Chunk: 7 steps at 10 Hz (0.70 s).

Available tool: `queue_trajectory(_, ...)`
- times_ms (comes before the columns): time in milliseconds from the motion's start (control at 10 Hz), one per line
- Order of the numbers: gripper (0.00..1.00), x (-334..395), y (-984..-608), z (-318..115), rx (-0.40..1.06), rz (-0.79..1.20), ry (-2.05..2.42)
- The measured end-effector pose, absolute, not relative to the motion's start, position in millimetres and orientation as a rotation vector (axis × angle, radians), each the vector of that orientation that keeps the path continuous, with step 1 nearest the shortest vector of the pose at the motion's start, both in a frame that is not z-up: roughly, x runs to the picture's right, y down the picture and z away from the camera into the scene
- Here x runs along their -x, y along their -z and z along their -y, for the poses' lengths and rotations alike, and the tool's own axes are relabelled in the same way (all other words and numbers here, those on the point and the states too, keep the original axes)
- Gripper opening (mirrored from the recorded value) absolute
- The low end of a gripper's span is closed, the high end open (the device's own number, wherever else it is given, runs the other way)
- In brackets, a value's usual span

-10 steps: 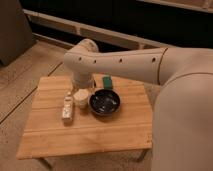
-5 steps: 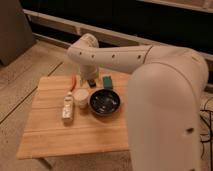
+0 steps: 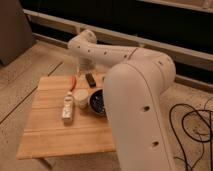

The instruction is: Place the pepper on the white sponge

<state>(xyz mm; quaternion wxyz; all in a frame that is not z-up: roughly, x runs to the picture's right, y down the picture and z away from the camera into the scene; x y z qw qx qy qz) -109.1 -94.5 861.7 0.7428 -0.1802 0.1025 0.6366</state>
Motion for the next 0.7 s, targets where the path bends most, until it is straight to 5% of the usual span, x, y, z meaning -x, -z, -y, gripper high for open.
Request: queue_trajectory(700,0.65,110.0,-884.8,113.1,0.399,-0.198,-1.433)
